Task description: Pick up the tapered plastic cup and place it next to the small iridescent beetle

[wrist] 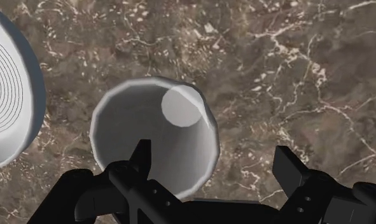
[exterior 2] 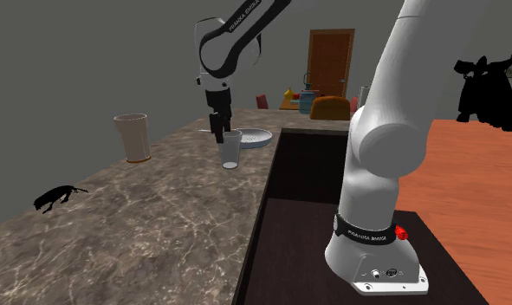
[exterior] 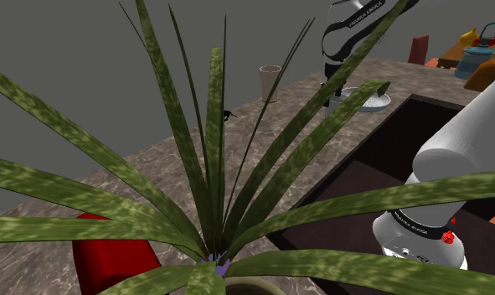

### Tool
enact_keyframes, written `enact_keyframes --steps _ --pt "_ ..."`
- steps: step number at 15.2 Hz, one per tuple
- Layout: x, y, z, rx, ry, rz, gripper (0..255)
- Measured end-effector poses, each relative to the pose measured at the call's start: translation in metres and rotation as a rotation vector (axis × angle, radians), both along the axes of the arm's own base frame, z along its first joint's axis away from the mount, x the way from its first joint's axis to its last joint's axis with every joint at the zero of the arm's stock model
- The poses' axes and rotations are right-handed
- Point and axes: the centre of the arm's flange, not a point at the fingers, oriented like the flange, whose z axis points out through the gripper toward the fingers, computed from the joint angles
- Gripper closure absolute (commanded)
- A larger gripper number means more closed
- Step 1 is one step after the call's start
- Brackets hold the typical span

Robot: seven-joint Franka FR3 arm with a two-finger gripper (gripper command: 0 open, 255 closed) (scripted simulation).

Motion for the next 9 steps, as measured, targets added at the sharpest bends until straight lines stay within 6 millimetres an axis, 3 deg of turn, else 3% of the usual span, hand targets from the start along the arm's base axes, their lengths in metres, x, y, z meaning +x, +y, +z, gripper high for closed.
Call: enact_keyframes --steps 4,9 --pt "-0.001 -0.002 -0.023 0.0 0.001 0.0 0" --pt "-0.001 -0.004 -0.03 0.0 0.0 0.0 0"
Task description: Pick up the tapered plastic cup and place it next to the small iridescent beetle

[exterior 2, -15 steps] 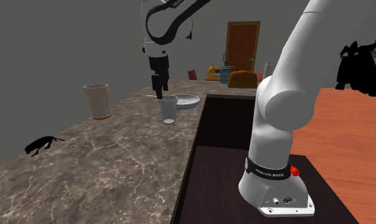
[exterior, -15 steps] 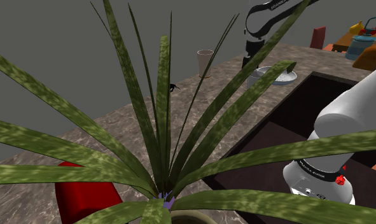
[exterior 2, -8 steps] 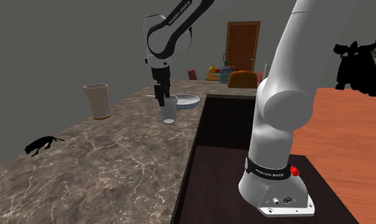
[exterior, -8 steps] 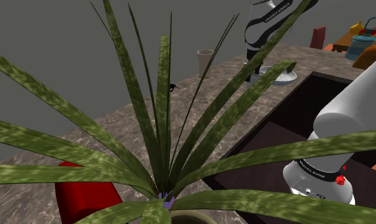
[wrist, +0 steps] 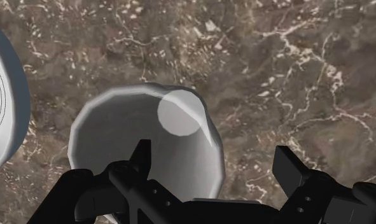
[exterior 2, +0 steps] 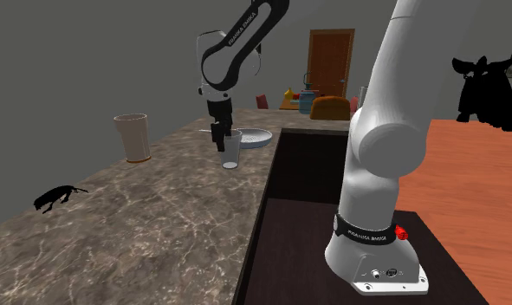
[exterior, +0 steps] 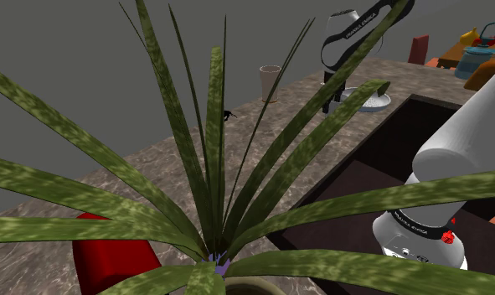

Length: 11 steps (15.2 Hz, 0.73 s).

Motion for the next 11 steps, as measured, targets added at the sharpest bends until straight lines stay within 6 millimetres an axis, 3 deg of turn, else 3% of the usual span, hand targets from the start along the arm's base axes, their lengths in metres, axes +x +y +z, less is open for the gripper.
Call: enact_keyframes --steps 2,3,11 --pt "0.0001 0.0 -0.0002 0.0 0.0 0.0 0" --pt "0.0 0.0 -0.0002 0.0 0.0 0.0 255" --pt "0.0004 0.0002 0.0005 -0.001 -0.002 0.001 255"
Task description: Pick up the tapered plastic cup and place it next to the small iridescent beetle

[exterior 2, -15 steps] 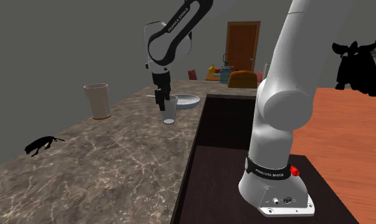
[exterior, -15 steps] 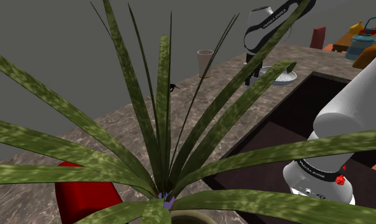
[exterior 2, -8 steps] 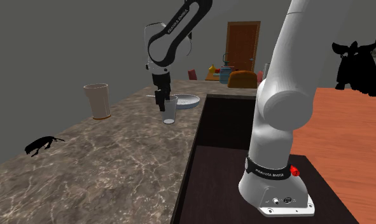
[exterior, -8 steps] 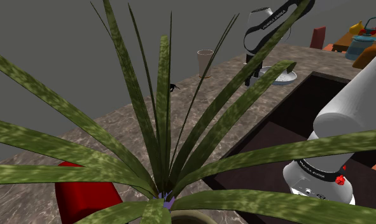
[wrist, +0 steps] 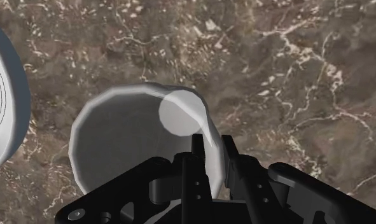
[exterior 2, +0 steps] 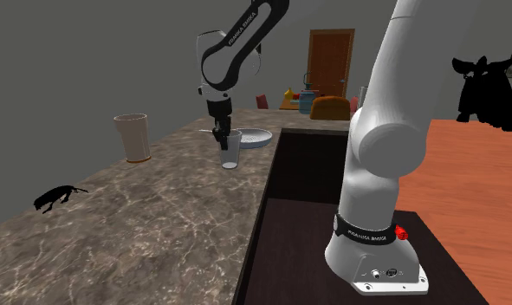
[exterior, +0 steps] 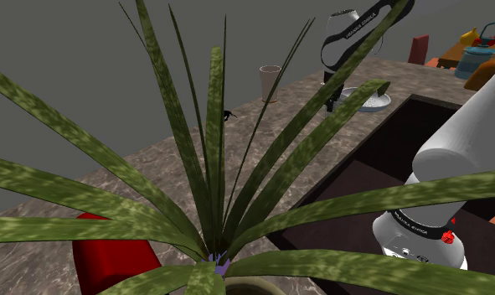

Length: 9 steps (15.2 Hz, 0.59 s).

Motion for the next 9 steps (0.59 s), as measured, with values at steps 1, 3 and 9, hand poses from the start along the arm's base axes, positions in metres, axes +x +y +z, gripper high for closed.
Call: enact_keyframes --steps 1,3,9 --pt "0.0 0.0 0.0 0.0 0.0 0.0 255" --pt "0.0 0.0 0.002 0.0 0.001 -0.001 255" --pt "-0.001 -0.001 0.031 0.001 0.002 -0.001 255"
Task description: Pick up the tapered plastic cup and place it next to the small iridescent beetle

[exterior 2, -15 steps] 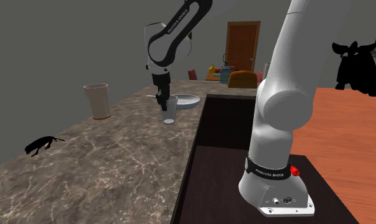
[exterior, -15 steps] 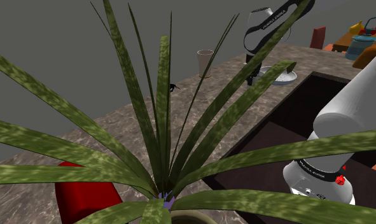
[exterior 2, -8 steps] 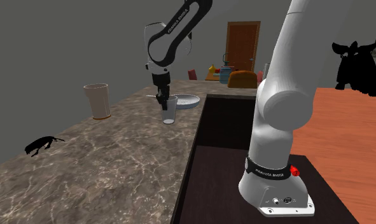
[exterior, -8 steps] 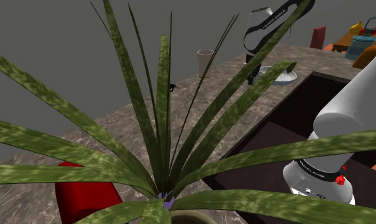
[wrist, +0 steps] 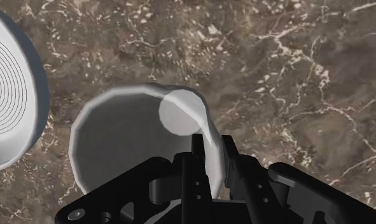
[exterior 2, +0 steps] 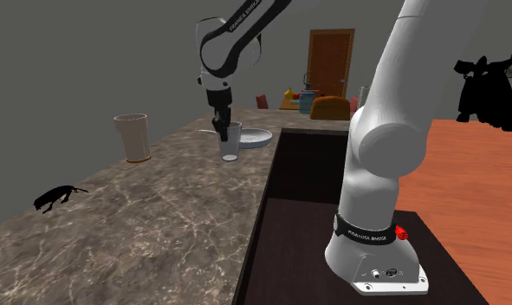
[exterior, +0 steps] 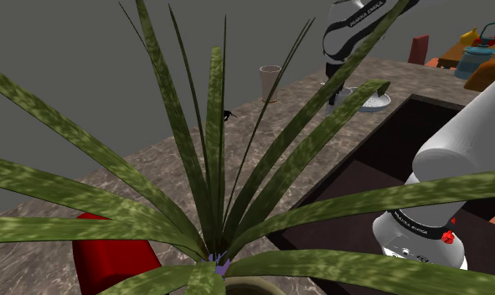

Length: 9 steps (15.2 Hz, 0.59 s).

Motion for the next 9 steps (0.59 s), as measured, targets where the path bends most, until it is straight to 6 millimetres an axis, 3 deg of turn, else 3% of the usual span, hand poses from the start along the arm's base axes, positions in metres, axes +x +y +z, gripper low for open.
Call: enact_keyframes --steps 9 --pt "0.001 0.0 0.049 0.0 0.0 0.0 255"
